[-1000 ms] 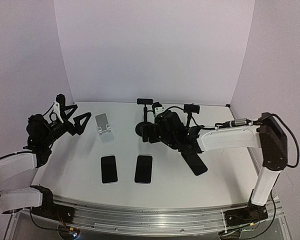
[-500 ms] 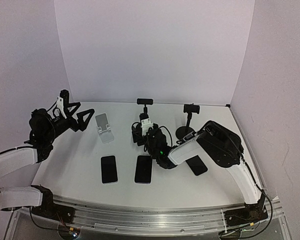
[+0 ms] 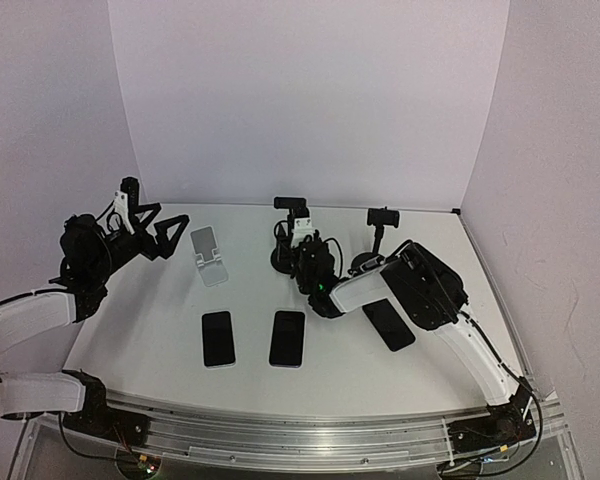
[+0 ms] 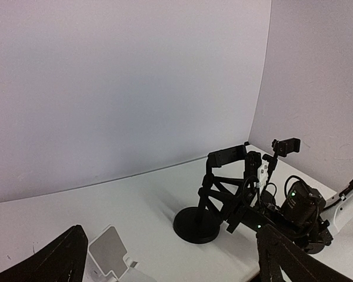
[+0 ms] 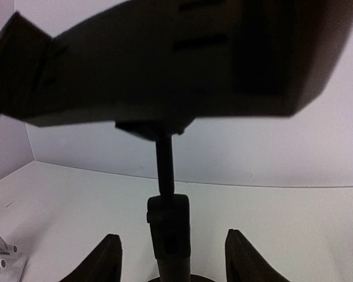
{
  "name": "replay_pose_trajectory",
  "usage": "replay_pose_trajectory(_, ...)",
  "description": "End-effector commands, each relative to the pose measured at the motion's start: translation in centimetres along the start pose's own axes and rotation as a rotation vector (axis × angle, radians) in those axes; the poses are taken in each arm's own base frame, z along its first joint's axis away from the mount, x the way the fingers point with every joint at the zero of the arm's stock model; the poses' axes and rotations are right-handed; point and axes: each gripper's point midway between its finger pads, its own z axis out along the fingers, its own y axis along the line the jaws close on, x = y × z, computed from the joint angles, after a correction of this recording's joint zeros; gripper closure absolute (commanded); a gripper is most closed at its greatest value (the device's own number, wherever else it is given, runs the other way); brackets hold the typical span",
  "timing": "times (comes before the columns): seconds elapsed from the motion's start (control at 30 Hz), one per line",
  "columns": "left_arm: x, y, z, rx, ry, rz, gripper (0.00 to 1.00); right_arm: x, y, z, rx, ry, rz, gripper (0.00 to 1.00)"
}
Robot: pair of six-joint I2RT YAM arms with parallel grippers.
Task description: Place the phone on the phone stand
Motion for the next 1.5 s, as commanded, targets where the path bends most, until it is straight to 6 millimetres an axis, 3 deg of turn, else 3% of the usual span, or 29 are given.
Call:
replay_pose_trajectory(0.0,-2.3,0.5,0.8,-0.023,-0.041,0.036,0.00,-0.8,0.9,1.0,-0.031,-0.062,0.039,0.51)
replay_pose_trajectory(0.1,-2.2,0.6,0.9,-0.028,-0.038,0.039,0.00,-1.0,1.2,1.3,-0.042,-0.070,0.011,0.66)
replay_pose_trajectory(0.4,-2.1,0.6,0.7,-0.033,-0.036,0.049,0.00,-0.7,1.8,0.4,-0.083,-0.047,-0.020,0.92)
replay_pose_trajectory(0.6,-1.8,0.5,0.6,-0.027,-0.032,0.036,0.00,-1.4,3.5,-2.6,-0.115,-0.021,-0.031,0.96)
replay_pose_trajectory(0.73,-1.7,0.4,0.4,-0.025,-0.032,0.026,0.00,-1.5,3.8,-4.8,-0.108,0.005,-0.009,0.96)
replay_pose_trajectory(0.83,-1.6,0.3,0.3,-0.019,-0.030,0.022,0.00,-1.1,3.8,-5.4,-0.099,0.018,-0.009,0.94)
replay_pose_trajectory(0.9,-1.5,0.2,0.2,-0.015,-0.030,0.019,0.01,-1.0,3.8,-5.5,-0.089,0.019,-0.009,0.90)
replay_pose_trajectory(0.97,-1.5,0.1,0.2,-0.011,-0.030,0.013,0.01,-1.0,3.9,-5.7,-0.089,0.020,-0.004,0.78)
replay_pose_trajectory(1.13,-1.6,0.1,0.1,-0.013,-0.033,0.009,0.00,-1.4,4.0,-6.2,-0.093,0.024,0.007,0.38)
replay_pose_trajectory(1.27,-1.8,-0.1,-0.1,-0.005,-0.039,0.008,0.00,-2.8,4.5,-7.5,-0.122,0.026,0.020,0.30)
replay_pose_trajectory(1.4,-1.9,-0.1,-0.2,-0.009,-0.034,-0.006,0.00,-5.3,6.5,-10.6,-0.184,0.070,-0.020,0.21)
replay_pose_trajectory(1.47,-2.0,0.2,-0.2,-0.030,-0.022,-0.048,0.00,-5.1,7.0,-12.0,-0.195,0.193,-0.072,0.10)
